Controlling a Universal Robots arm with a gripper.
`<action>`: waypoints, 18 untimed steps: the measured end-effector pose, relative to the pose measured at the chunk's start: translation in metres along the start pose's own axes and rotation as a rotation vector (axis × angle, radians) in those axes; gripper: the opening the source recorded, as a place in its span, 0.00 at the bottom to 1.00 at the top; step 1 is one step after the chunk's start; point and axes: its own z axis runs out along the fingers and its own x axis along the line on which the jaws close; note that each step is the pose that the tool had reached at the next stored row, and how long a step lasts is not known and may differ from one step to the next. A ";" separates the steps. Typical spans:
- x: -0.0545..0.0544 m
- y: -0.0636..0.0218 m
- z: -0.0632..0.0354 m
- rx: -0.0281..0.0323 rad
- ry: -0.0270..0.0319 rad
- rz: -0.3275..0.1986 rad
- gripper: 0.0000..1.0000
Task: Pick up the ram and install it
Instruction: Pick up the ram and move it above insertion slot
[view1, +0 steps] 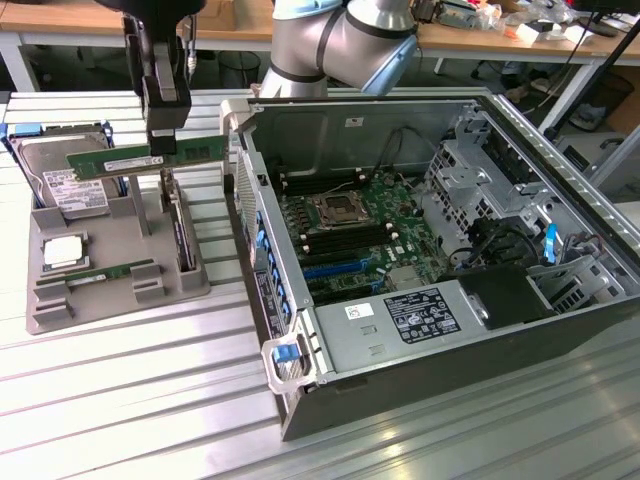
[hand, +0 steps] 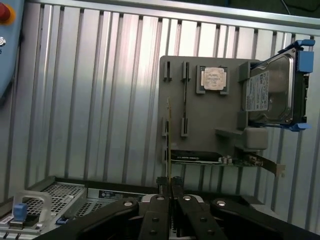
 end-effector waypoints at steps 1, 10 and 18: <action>0.000 -0.0017 -0.0001 -0.0001 0.0000 0.000 0.12; 0.002 -0.0234 -0.0012 0.0000 0.0000 0.000 0.12; 0.004 -0.0383 -0.0020 -0.0001 0.0000 0.000 0.12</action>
